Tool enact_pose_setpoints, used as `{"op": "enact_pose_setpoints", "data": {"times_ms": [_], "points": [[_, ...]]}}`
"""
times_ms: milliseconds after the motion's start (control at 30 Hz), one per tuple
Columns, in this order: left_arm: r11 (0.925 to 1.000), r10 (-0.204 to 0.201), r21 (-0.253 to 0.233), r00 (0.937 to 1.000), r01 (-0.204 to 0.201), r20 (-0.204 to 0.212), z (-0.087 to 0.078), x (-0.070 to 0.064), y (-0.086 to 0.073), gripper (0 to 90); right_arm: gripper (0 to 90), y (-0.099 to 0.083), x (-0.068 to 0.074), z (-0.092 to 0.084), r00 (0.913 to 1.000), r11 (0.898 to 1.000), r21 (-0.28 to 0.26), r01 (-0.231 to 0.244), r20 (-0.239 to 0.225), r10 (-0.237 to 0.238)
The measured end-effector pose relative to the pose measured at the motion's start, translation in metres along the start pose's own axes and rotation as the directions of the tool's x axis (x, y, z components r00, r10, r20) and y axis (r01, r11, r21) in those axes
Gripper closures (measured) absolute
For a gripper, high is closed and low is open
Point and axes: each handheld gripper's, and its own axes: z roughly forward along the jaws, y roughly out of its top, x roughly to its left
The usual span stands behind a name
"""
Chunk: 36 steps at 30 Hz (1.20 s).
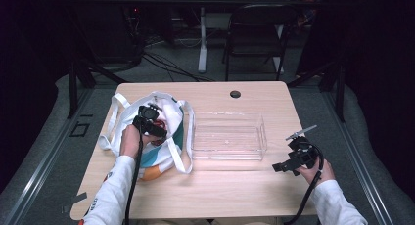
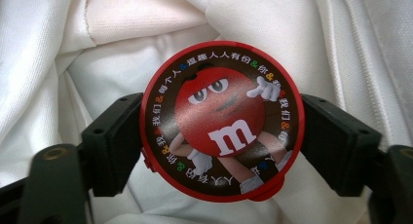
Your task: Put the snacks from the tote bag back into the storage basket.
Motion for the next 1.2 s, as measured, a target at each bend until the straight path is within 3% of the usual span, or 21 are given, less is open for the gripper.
{"op": "enact_pose_setpoints", "data": {"times_ms": [600,800,1033,1200], "points": [[0.9995,-0.029,-0.007,0.9989,0.030,0.038,0.0008,0.0053,-0.0027,23.9,5.4,0.0001,0.0014,0.0002,0.9999,1.000,-0.014,-0.009,-0.005,0.009],[0.9995,-0.027,0.019,0.9989,0.027,0.039,0.0058,0.0050,-0.0027,24.2,5.4,0.0001,0.0011,0.0003,0.9999,1.000,-0.012,-0.009,-0.006,0.009],[0.9998,-0.017,0.011,0.9992,0.017,0.035,0.0049,0.0035,-0.0024,25.7,5.5,-0.0003,0.0013,0.0000,0.9999,1.000,-0.015,-0.014,0.001,0.014],[0.9995,-0.032,0.002,0.9977,0.032,0.060,0.0021,0.0068,-0.0037,25.8,5.5,-0.0003,0.0008,0.0000,0.9999,1.000,-0.015,-0.013,0.003,0.013]]}}
